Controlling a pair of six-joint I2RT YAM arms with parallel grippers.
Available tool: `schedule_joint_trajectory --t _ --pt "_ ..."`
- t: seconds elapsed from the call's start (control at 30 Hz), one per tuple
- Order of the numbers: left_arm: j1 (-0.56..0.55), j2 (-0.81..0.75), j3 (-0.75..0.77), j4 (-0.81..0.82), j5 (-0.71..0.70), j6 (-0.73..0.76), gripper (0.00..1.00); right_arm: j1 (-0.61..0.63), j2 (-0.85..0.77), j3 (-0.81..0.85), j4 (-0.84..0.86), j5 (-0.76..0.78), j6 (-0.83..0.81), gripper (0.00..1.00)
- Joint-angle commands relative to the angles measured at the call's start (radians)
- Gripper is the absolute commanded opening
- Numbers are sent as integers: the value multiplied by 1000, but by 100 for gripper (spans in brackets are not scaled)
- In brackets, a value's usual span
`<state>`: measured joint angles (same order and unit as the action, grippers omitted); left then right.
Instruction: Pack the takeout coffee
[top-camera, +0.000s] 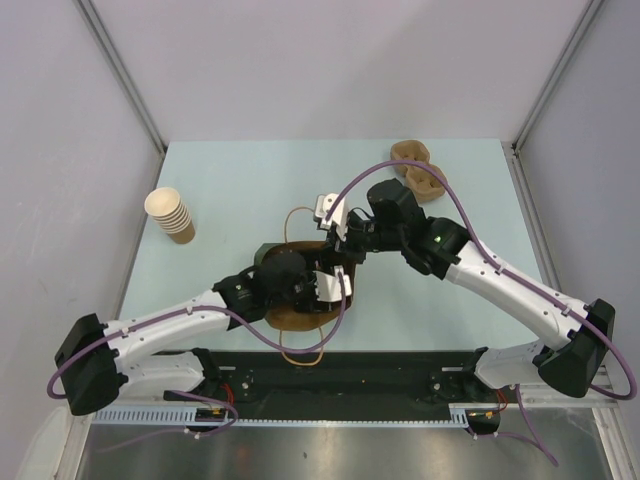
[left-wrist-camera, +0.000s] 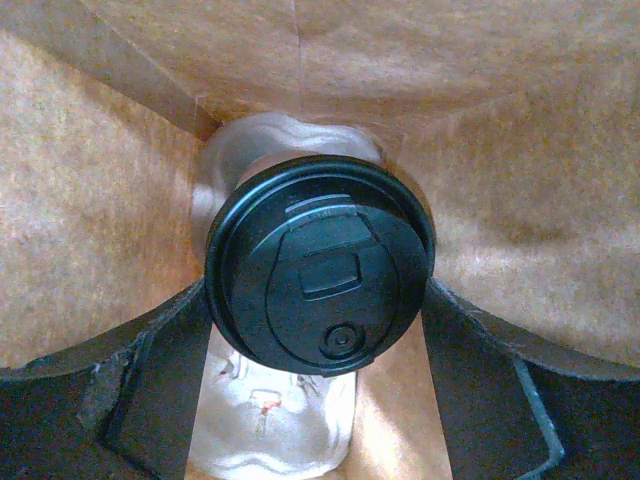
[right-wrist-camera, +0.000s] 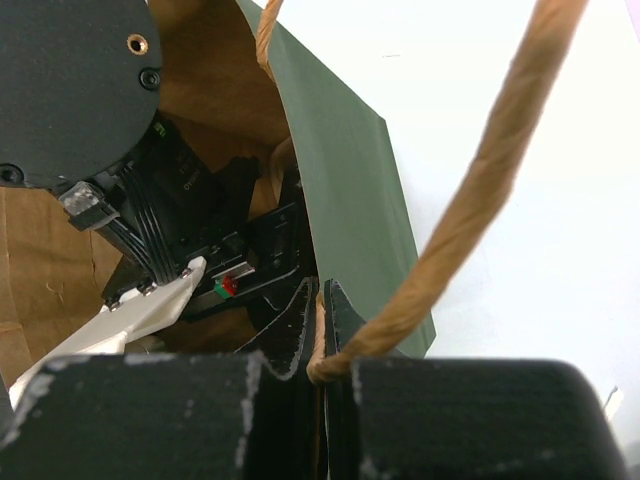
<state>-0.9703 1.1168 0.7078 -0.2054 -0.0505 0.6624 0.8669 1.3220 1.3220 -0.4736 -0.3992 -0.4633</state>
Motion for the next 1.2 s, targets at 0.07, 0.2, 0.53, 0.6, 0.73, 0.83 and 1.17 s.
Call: schedule_joint_trajectory --t 0.07,0.2,0.53,0.6,0.73,0.83,1.17 --pt "-4 -25 48 -46 -12 -50 0 -3 -32 8 81 -82 6 0" --pt "-4 1 56 -51 -31 -56 0 -3 -30 8 87 -96 3 0" --pt "44 101 111 -106 21 -93 0 -54 -14 8 81 -214 5 0" --pt "77 127 127 -127 41 -107 0 -63 -10 16 72 -233 2 0" --pt "120 169 174 -157 104 -107 0 -101 19 31 72 -306 29 0" --pt "133 199 197 -173 139 -95 0 -137 54 54 64 -358 40 0" --pt "185 285 246 -195 202 -93 0 -209 141 112 30 -448 46 0"
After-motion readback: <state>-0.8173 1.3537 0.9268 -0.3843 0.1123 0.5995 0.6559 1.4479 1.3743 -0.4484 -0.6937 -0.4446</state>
